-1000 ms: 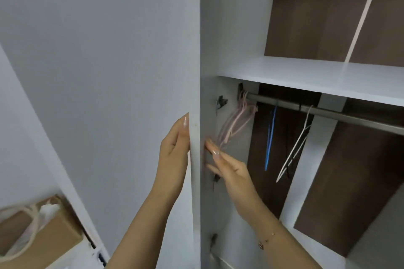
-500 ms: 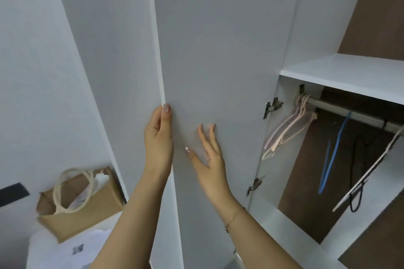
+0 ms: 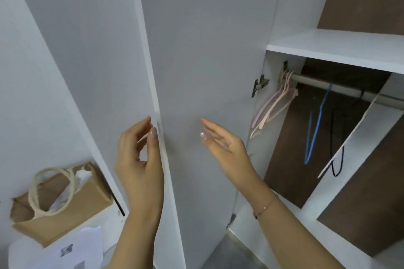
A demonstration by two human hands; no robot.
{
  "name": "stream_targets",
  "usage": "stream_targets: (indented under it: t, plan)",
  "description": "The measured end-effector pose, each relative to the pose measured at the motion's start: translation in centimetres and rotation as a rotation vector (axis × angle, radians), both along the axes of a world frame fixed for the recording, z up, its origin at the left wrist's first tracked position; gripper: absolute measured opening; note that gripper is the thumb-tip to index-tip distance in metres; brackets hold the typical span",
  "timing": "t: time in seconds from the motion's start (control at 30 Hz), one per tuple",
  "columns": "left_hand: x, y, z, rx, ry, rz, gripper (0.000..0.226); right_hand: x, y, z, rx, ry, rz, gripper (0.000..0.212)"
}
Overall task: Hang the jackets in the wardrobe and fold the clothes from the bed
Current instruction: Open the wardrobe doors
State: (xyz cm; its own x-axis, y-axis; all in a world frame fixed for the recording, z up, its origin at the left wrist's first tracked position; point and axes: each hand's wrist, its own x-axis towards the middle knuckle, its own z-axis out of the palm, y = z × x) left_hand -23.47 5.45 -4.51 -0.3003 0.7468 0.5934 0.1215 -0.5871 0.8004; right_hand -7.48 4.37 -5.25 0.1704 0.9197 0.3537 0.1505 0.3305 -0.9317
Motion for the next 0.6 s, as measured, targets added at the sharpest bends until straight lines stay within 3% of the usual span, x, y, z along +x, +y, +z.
stream_targets:
  t: [0.13,0.37,0.6]
  plan:
    - [-2.4,-1.3,-1.6,-0.005,0.093,-0.242,0.024,-1.3,-3.5,-0.8,-0.002,-0.001,-0.190,0.029]
    - [-7.1,-4.3,-2.7,-0.258,0.172,-0.771,0.036,-6.9,-12.3,-2.3,-0.042,0.072,-0.478,0.031]
    - [-7.8,-9.7,-3.9,-0.386,0.293,-1.066,0.049,-10.3,-21.6,-3.7,-0.115,0.071,-0.677,0.027]
